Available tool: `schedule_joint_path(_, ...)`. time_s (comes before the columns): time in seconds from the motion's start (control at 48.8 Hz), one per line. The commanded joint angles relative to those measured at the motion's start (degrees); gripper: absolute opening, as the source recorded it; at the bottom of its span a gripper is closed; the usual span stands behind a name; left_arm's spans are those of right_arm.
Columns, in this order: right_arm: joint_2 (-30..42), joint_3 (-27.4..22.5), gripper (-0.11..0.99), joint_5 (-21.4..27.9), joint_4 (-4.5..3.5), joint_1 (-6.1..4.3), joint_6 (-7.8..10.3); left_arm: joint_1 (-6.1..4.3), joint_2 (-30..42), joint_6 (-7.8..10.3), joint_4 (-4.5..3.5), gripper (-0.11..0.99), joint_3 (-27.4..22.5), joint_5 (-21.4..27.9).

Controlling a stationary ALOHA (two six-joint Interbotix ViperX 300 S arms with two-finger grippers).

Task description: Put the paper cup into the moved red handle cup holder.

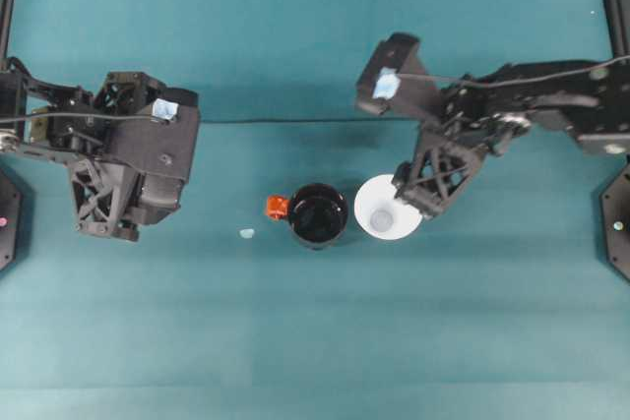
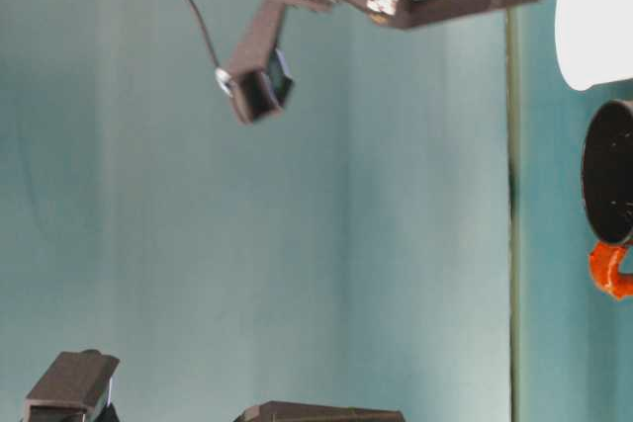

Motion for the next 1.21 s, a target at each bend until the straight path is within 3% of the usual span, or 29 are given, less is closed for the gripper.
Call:
schedule_joint_path(0.0,1.4,-1.1,0.98,-1.2,0.62,0.79,1.32,0.09,-0.6,-0.18,0.09,0.88,-0.4,-0.4)
schedule_joint_path(0.143,3.0,-0.6,0.98,-3.4,1.58,0.97,2.29,0.09,-0.5,-1.23,0.09,0.88,0.3,-0.5)
schedule_joint_path(0.369,4.7,0.0,0.98,-3.7,1.58,0.35,2.64,0.09,-0.6,-2.72,0.09,0.88,0.8,-2.1)
schedule_joint_path(0.902,6.5,0.7,0.96,-4.9,1.58,0.18,2.72,0.09,-0.5,-2.9,0.09,0.88,0.8,-4.4)
schedule_joint_path(1.025,6.6,0.9,0.8,-5.7,1.58,0.18,2.64,0.09,-0.4,-2.9,0.09,0.88,0.7,-4.7)
schedule_joint_path(1.189,6.6,1.1,0.35,-6.0,1.58,0.26,2.46,0.09,-0.2,-2.81,0.09,0.88,0.3,-4.8)
